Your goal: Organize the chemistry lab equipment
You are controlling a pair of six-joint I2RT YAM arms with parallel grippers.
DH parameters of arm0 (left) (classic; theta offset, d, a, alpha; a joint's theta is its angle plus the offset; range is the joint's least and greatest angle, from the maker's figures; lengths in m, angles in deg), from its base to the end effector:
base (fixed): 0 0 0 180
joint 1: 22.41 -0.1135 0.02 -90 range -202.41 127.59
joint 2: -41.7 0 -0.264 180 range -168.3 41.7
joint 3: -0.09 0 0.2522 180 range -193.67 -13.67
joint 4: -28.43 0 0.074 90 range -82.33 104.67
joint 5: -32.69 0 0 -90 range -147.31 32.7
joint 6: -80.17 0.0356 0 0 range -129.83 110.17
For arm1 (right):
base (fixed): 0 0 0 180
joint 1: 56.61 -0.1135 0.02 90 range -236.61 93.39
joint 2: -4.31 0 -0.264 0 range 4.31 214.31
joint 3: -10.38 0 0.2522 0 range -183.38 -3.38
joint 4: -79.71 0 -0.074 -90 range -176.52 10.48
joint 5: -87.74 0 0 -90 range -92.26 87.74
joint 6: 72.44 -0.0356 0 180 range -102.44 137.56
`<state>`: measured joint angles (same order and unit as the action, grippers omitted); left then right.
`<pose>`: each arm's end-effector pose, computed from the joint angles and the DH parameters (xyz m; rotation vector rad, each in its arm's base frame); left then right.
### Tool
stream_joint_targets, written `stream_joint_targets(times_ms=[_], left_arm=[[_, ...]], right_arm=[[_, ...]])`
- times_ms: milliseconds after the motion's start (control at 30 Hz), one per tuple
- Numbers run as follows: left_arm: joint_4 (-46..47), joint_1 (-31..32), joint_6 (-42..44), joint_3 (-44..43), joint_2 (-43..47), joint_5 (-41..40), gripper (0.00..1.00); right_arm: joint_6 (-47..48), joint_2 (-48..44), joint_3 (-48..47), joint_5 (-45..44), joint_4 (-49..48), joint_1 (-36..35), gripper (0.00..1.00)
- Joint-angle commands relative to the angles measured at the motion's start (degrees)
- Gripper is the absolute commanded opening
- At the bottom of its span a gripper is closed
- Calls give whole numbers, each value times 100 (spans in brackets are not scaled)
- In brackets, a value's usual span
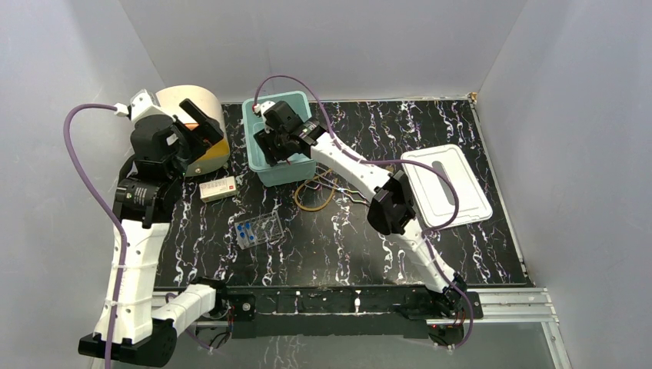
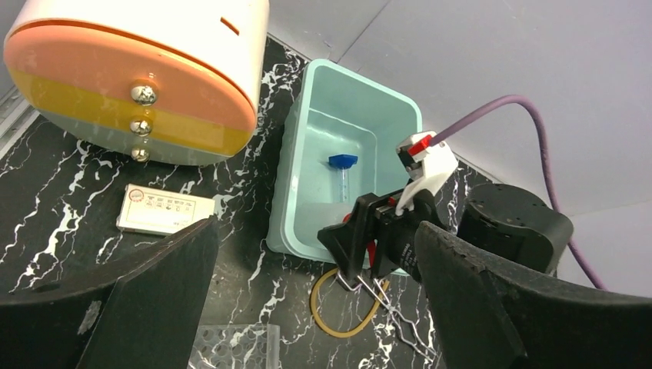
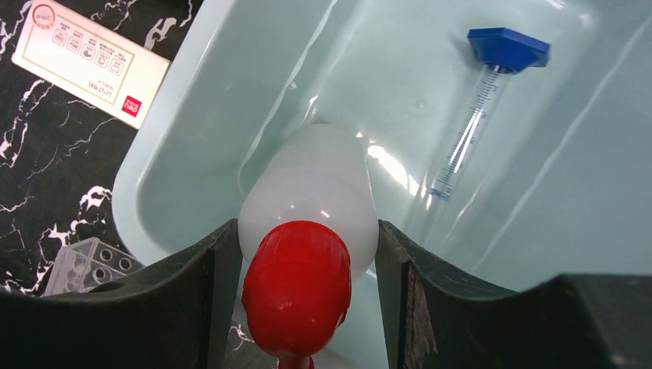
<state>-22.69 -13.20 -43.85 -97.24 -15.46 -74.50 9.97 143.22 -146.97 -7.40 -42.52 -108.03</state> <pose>0.1750 -0.0177 0.4775 -0.5885 1.6607 -0.2857 0.3410 0.4224 0.2974 -0.8105 2.1452 0.4450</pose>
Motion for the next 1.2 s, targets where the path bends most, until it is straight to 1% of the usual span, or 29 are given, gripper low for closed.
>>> stream_joint_targets(times_ms=[0,100,267,500,767,967,1167], left_arm=[[-16,-16,80,50,19,-100,98],[-21,-17,71,116,19,-84,98],[-34,-14,114,174,-14,-15,98],[-50,-16,82,227,-5,57,98],[-38,-15,69,210,-44,110,98],[-10,-16,55,179,-73,186,98],[10,-16,18,194,-85,250,98]], right_arm=[[152,191,-589,206,36,-61,43],[398,367,-585,411,0,-61,44],[750,590,-553,1174,22,-61,49],[750,713,-570,1074,121,-59,57],[656,680,-780,936,104,-63,71],[277,495,-883,894,205,-61,75],[56,271,-898,1059,300,-61,76]])
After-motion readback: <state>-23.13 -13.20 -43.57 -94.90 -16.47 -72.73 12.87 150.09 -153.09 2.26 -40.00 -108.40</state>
